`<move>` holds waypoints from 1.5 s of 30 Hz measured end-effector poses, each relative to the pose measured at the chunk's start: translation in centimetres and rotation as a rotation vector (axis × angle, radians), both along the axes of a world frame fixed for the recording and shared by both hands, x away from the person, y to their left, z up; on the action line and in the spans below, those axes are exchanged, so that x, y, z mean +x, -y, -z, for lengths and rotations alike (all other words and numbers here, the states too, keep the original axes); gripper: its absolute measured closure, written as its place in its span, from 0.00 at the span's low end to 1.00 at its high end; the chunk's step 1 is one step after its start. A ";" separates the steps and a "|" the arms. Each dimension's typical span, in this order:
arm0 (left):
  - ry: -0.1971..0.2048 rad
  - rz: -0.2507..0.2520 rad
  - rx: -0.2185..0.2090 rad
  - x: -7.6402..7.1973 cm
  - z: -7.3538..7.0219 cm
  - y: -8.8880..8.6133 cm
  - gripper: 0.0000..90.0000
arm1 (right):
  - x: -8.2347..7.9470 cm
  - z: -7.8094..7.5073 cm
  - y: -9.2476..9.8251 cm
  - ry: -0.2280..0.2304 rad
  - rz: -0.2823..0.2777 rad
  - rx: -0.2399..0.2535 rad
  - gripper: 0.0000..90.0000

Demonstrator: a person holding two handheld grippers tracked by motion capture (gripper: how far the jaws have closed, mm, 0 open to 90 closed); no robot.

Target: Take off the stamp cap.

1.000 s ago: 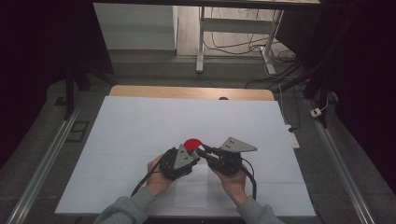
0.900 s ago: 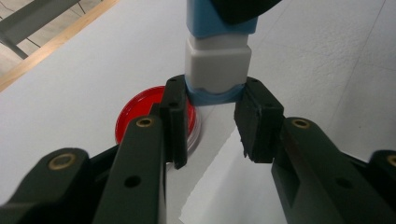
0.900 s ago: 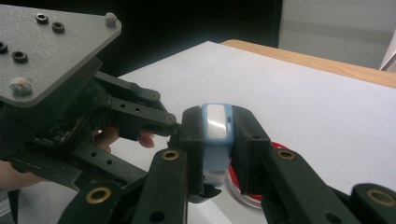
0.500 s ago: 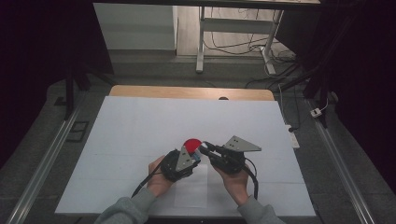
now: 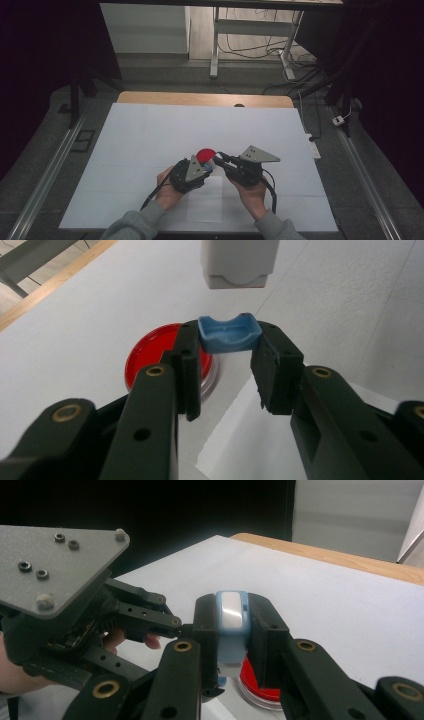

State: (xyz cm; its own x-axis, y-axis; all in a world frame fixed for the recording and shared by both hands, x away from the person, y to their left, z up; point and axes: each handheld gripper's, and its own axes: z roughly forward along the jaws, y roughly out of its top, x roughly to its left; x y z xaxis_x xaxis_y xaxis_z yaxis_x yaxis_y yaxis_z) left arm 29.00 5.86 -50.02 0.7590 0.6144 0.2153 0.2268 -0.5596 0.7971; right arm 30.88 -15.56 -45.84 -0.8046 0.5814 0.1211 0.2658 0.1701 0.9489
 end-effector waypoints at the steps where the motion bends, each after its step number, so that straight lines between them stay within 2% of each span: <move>1: 0.000 -0.002 0.001 0.0 0.0 -0.1 0.72 | 0.0 0.0 0.0 0.001 -0.001 0.000 0.83; 14: -0.016 -0.021 -0.023 -0.1 0.0 -1.7 0.72 | 0.1 -0.1 0.3 0.009 0.001 0.005 0.83; 29: -0.015 -0.055 -0.059 -1.1 -0.7 -5.4 0.72 | 0.2 -0.1 0.6 0.006 0.009 0.003 0.83; 45: -0.020 -0.065 -0.080 -2.4 -1.0 -8.2 0.72 | 0.4 -0.2 1.2 0.008 0.023 0.002 0.83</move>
